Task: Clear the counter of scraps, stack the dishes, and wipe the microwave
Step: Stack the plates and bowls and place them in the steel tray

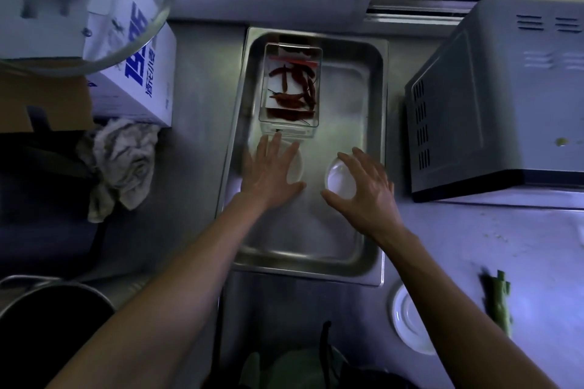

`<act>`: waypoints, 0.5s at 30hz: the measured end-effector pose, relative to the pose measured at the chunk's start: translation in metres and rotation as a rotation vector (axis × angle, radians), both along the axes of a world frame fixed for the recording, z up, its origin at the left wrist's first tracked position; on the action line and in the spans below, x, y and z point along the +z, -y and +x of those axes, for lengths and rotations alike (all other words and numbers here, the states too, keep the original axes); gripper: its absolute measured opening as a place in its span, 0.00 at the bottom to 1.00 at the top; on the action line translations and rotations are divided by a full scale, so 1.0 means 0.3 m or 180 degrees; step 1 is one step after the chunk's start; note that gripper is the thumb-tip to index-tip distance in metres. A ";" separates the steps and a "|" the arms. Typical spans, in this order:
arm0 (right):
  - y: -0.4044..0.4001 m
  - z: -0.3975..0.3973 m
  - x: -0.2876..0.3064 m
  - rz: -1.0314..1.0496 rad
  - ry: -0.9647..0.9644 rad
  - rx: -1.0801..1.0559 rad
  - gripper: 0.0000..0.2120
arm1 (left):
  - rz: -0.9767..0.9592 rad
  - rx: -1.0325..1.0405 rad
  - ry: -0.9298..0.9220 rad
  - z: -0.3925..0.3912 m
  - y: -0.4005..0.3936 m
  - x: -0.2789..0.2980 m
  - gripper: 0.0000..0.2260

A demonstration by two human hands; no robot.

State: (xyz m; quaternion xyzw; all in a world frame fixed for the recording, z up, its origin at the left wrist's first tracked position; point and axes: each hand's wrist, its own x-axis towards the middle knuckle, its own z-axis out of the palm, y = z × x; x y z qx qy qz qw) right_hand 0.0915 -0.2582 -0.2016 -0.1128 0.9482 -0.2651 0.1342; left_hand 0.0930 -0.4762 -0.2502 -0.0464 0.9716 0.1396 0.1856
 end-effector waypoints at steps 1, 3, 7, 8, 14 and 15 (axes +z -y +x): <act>0.001 -0.003 -0.004 0.0005 0.0004 0.0015 0.38 | 0.0000 -0.0009 -0.0007 0.002 0.001 -0.005 0.43; 0.003 -0.007 -0.007 -0.0014 0.0002 0.0039 0.38 | 0.0014 -0.0018 0.0015 0.007 0.004 -0.008 0.44; 0.012 -0.018 -0.003 -0.0056 -0.0043 0.0096 0.38 | 0.0062 -0.0009 -0.0095 0.024 0.010 0.013 0.39; 0.017 -0.024 0.000 -0.0044 -0.0045 0.0123 0.38 | 0.0084 0.0013 -0.0166 0.031 0.017 0.025 0.37; 0.102 -0.065 0.026 -0.0093 -0.0154 0.0401 0.38 | 0.0194 0.0158 -0.0730 0.103 0.112 0.110 0.25; 0.126 -0.070 0.029 -0.0105 -0.0194 0.0468 0.38 | 0.0246 0.0238 -0.0799 0.118 0.133 0.119 0.24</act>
